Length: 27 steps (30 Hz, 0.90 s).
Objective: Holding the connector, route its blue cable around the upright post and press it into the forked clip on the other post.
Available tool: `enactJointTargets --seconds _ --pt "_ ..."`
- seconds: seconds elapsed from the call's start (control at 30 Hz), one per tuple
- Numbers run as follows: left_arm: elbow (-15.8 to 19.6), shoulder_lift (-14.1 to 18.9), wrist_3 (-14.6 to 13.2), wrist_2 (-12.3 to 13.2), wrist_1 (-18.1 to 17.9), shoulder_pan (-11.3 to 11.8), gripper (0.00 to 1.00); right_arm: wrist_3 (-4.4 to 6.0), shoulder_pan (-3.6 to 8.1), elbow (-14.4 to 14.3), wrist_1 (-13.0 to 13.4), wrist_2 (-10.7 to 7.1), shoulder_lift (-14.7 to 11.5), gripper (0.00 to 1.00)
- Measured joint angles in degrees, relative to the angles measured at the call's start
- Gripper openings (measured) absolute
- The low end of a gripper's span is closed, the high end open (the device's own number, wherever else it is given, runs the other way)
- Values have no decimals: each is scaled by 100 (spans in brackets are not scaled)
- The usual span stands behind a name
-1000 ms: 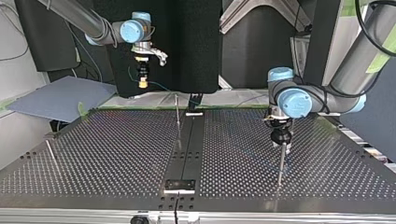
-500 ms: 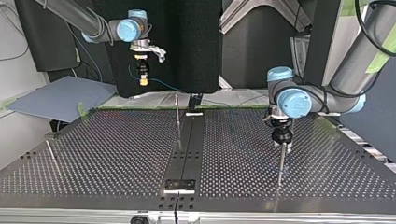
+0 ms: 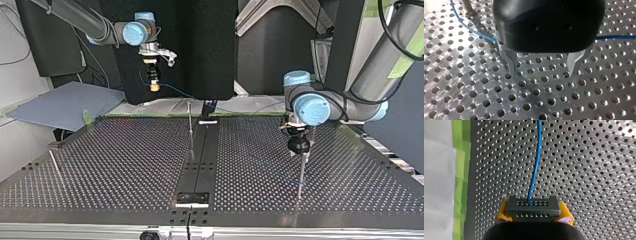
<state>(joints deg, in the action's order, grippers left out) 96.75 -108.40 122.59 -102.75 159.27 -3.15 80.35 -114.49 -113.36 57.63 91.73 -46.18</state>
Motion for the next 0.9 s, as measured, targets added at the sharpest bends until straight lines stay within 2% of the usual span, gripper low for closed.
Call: enactJointTargets --seconds 0.13,0.37,0.57,0.7,0.9 --pt "0 0 151 -8 -7 -10 100 189 19 1 189 -93 20 0" --pt "0 0 302 -18 1 -11 100 531 21 2 484 -94 30 0" --pt "0 0 577 -170 10 -9 100 839 14 1 540 -66 33 0" --pt "0 0 757 -195 27 1 100 927 5 -3 521 -37 33 0" --pt "0 0 1063 -156 21 5 100 916 -5 -3 492 -29 37 0"
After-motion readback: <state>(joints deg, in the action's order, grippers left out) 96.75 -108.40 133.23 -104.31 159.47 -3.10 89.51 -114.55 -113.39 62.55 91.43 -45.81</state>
